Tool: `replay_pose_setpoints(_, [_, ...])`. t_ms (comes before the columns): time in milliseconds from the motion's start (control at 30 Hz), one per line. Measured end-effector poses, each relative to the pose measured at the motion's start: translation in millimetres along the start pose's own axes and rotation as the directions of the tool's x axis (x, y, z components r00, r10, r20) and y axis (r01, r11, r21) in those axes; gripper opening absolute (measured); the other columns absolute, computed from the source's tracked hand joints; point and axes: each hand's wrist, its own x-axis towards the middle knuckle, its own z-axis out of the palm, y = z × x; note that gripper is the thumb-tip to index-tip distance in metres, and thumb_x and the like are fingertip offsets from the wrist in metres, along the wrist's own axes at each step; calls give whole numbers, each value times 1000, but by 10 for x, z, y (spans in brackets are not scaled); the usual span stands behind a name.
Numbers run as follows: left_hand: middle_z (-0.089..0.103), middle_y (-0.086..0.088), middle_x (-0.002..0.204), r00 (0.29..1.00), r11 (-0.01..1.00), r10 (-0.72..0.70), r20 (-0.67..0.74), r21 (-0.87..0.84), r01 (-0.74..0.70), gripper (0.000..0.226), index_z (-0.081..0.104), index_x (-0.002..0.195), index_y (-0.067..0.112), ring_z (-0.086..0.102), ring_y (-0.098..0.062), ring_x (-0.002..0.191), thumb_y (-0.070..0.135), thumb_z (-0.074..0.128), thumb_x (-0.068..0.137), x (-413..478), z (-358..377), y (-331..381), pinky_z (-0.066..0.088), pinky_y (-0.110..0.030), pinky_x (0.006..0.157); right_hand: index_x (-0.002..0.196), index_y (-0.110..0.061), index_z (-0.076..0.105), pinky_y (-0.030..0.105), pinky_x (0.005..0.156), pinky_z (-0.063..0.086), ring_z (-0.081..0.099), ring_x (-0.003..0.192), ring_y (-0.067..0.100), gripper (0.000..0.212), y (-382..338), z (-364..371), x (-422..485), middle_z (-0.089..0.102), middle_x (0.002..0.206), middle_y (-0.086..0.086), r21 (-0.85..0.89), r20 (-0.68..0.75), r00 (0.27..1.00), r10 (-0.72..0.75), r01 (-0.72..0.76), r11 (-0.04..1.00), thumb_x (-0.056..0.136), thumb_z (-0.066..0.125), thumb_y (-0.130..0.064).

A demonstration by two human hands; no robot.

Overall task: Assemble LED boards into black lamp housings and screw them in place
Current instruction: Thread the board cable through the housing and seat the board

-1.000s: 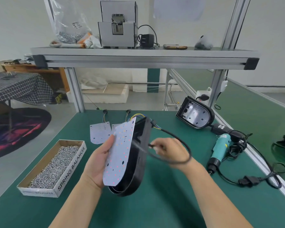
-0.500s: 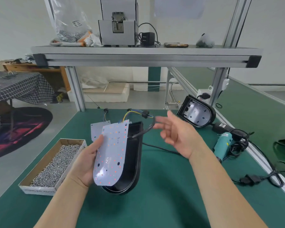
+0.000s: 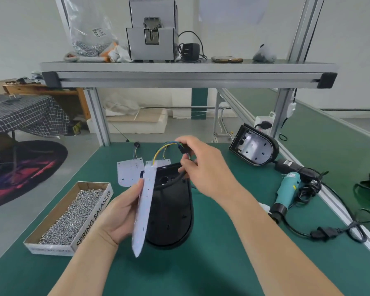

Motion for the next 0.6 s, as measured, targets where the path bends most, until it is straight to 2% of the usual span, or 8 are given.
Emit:
replay_pose_setpoints(67, [70, -19, 121, 1000, 1000, -1, -29, 23, 2, 45, 78, 105, 9, 63, -26, 119, 37, 42, 101, -28, 18, 6, 49, -44, 104, 123, -24, 59, 42, 81, 54, 67, 83, 22, 35, 42, 26, -2, 67, 96, -1, -184, -75, 993, -89, 74, 980, 96, 53, -2])
replay_pose_setpoints(100, [56, -28, 138, 999, 1000, 2, -51, 23, -1, 46, 71, 119, 2, 52, -34, 128, 36, 48, 97, -37, -2, 10, 37, -52, 114, 122, -25, 60, 42, 80, 52, 64, 86, 23, 34, 60, -2, 5, 68, 95, -1, -302, -115, 984, -133, 93, 949, 95, 56, -4])
replay_pose_setpoints(133, [41, -34, 147, 998, 1000, 5, -69, 30, -3, 52, 63, 129, -3, 43, -39, 131, 35, 52, 94, -47, -14, 14, 25, -57, 120, 121, -27, 60, 42, 78, 51, 60, 87, 23, 34, 68, -43, 14, 68, 93, -2, -401, -155, 971, -182, 107, 910, 94, 59, -7])
replay_pose_setpoints(200, [35, -36, 150, 998, 998, 12, -68, 68, -7, 58, 57, 133, -5, 39, -44, 132, 35, 55, 91, -82, 23, 42, 17, -60, 120, 119, -23, 63, 44, 74, 51, 55, 84, 23, 33, 63, -113, 39, 66, 90, -2, -446, -238, 932, -273, 145, 883, 92, 59, -3])
replay_pose_setpoints(333, [36, -38, 149, 998, 991, 15, -59, 133, -8, 58, 56, 135, -5, 25, -55, 142, 33, 54, 93, -90, 143, 82, 14, -65, 120, 112, -12, 61, 39, 72, 50, 57, 75, 24, 35, -9, -32, 34, 62, 86, 0, -310, -395, 843, -364, 251, 917, 86, 51, 10])
replay_pose_setpoints(433, [52, -32, 139, 1000, 987, 1, -8, 161, 0, 51, 59, 131, -4, 47, -48, 129, 32, 54, 95, -56, 150, 93, 28, -63, 115, 108, -26, 48, 35, 74, 52, 65, 77, 22, 43, -11, 39, -36, 61, 88, -4, -30, -388, 876, -286, 298, 954, 87, 52, 12])
replay_pose_setpoints(533, [58, -27, 136, 999, 993, 20, 33, 116, -24, 53, 61, 131, -2, 51, -41, 125, 34, 56, 92, -46, 173, 142, 33, -60, 114, 105, -30, 49, 32, 83, 57, 73, 84, 16, 31, 77, 51, -95, 70, 94, -3, 300, -195, 981, -20, 79, 951, 93, 62, -4])
replay_pose_setpoints(600, [53, -27, 142, 999, 997, 30, 37, 76, -32, 54, 61, 132, -1, 46, -42, 133, 35, 54, 92, -38, 193, 179, 28, -60, 117, 113, -26, 54, 37, 88, 58, 74, 84, 11, 22, 143, 88, -143, 75, 96, -1, 322, -9, 998, 63, -57, 945, 97, 64, -13])
